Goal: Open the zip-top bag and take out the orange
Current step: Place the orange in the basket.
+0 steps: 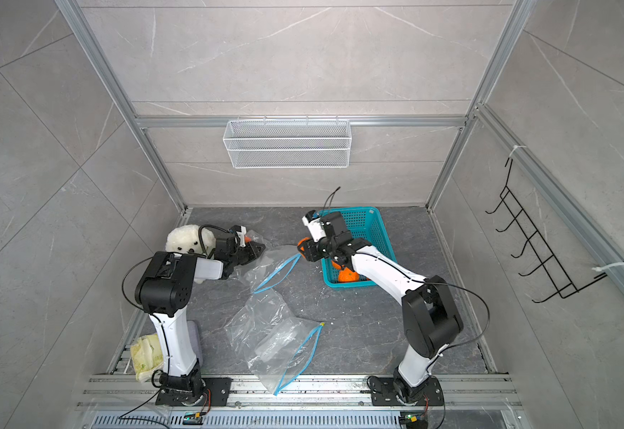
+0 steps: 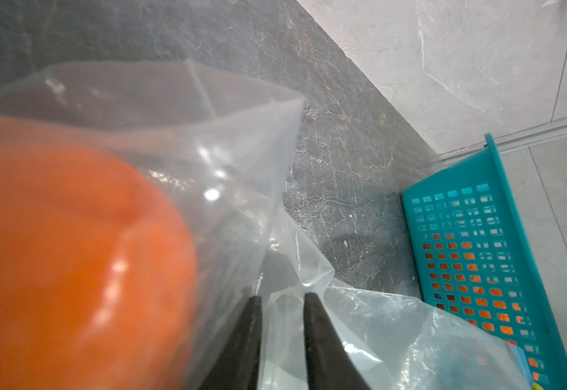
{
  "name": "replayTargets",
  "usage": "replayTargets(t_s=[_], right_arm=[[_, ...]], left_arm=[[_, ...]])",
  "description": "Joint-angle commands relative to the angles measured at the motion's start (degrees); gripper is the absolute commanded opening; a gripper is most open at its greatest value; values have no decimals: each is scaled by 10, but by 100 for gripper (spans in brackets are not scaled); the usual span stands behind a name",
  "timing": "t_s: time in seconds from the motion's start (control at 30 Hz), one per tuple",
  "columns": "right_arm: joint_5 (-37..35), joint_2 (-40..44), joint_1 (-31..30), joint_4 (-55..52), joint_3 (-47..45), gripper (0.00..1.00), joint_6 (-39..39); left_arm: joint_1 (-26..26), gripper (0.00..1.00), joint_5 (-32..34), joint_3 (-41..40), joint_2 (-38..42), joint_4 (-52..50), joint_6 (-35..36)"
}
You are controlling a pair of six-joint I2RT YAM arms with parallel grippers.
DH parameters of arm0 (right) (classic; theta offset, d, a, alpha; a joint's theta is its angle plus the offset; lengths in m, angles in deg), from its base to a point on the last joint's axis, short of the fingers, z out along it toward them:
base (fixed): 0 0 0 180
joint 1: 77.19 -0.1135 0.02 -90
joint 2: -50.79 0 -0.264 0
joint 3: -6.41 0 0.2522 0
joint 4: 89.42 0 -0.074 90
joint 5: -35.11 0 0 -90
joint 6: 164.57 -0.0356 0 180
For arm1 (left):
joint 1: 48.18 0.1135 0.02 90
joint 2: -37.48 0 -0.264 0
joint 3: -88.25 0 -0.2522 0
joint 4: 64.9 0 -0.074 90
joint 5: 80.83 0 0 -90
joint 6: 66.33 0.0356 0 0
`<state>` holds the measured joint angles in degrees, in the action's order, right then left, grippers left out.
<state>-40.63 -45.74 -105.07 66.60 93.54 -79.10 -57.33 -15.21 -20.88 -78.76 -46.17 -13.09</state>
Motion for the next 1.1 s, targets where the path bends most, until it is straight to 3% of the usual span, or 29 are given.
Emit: replayTargets(t_s=[0.0, 0.23, 0.37, 0.43, 0.6, 0.67, 0.8, 0.93, 1.07], right_arm=[[-44, 16, 32, 12, -15, 44, -24], [-183, -69, 91, -40, 52, 44, -58], [-221, -145, 110, -91, 130, 44, -70], [-226, -183, 120, -126, 170, 44, -76], [-237, -231, 134, -156, 202, 45, -85], [-232, -244, 140, -166, 211, 46, -89], [-220, -286, 152, -211, 251, 47, -93], [-211, -316, 159, -245, 286, 49, -95], [-210, -315, 160, -248, 288, 57, -101]], left_arm=[[1, 42, -9, 20, 44, -18, -12], [-18, 73, -8, 37, 88, -38, -7], [-20, 91, 22, 40, 124, -80, 21], [-25, 94, 52, 38, 149, -112, 52], [-92, 96, 211, 33, 226, -224, 180], [-116, 97, 224, 27, 250, -247, 217], [-142, 97, 169, -4, 281, -250, 249], [-175, 97, 173, -2, 283, -294, 306], [-227, 97, 258, 16, 270, -362, 358]])
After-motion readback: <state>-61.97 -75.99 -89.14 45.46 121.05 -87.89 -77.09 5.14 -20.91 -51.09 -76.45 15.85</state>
